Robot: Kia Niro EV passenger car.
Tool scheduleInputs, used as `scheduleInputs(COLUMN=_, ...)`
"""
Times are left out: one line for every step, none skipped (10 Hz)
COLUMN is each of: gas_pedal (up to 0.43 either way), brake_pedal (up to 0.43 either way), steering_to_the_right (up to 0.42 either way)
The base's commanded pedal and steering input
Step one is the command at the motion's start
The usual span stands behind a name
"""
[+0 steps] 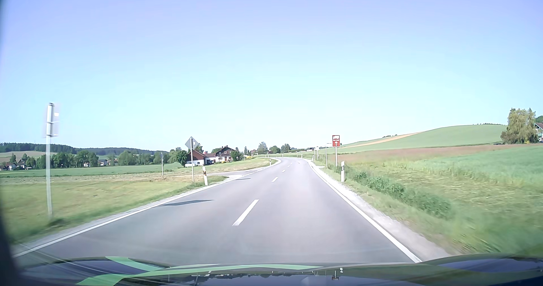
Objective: Follow the waypoints while adhering to traffic rules and regulations
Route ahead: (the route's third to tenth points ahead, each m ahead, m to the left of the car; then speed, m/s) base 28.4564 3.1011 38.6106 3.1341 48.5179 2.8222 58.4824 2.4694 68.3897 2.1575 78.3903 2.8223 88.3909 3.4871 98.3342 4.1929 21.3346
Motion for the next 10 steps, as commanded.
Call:
scheduleInputs(gas_pedal=0.000, brake_pedal=0.000, steering_to_the_right=0.005)
scheduleInputs(gas_pedal=0.000, brake_pedal=0.000, steering_to_the_right=0.004)
scheduleInputs(gas_pedal=0.000, brake_pedal=0.000, steering_to_the_right=0.004)
scheduleInputs(gas_pedal=0.000, brake_pedal=0.000, steering_to_the_right=0.004)
scheduleInputs(gas_pedal=0.000, brake_pedal=0.000, steering_to_the_right=0.006)
scheduleInputs(gas_pedal=0.020, brake_pedal=0.000, steering_to_the_right=0.008)
scheduleInputs(gas_pedal=0.020, brake_pedal=0.000, steering_to_the_right=0.009)
scheduleInputs(gas_pedal=0.020, brake_pedal=0.000, steering_to_the_right=0.010)
scheduleInputs(gas_pedal=0.020, brake_pedal=0.000, steering_to_the_right=0.010)
scheduleInputs(gas_pedal=0.020, brake_pedal=0.000, steering_to_the_right=0.010)
